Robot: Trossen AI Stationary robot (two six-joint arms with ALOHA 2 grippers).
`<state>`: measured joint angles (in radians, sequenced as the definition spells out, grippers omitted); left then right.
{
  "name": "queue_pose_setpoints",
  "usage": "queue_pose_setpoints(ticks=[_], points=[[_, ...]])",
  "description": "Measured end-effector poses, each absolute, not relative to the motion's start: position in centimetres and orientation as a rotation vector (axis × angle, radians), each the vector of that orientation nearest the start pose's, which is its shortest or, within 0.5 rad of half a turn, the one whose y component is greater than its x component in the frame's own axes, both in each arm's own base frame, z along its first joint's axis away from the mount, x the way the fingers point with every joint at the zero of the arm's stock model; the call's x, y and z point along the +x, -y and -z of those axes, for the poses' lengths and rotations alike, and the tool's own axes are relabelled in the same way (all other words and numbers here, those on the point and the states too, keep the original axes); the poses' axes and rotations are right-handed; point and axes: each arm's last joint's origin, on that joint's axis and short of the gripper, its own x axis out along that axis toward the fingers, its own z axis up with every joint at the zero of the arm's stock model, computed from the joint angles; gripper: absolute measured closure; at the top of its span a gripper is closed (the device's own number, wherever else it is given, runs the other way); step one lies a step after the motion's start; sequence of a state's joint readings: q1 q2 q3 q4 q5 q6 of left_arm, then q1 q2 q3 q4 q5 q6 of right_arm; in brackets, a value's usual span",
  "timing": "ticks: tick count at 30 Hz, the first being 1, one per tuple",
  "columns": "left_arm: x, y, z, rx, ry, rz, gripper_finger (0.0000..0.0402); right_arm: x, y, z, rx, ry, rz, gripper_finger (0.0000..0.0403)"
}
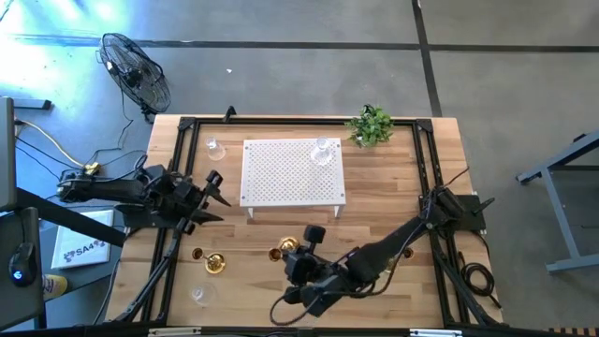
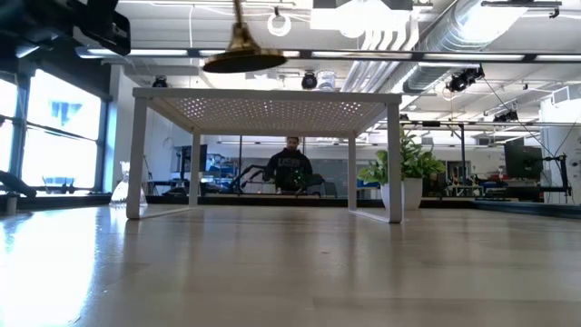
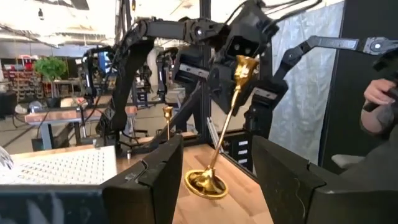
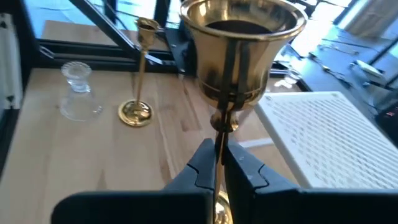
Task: Pick & Place candle stick holders
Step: Put the middle gold candle holder on the shelf
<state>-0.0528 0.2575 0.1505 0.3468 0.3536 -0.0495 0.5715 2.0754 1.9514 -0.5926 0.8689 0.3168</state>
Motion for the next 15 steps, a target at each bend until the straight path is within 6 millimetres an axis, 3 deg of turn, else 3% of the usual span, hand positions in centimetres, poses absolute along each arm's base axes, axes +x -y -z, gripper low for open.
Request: queue_pose_setpoints(ticks=[7, 15], points=[[12.3, 1.9, -22.3, -0.022, 0.143, 0.519, 0.0213, 41.3, -22.4, -31.1, -0.167, -0.474, 0.29, 0.04], [14.9, 2.2, -24.1, -0.039, 0.056, 0.554, 0.0213, 41.9, -21.8, -31.3, -0.163, -0.467, 0.247, 0.04]])
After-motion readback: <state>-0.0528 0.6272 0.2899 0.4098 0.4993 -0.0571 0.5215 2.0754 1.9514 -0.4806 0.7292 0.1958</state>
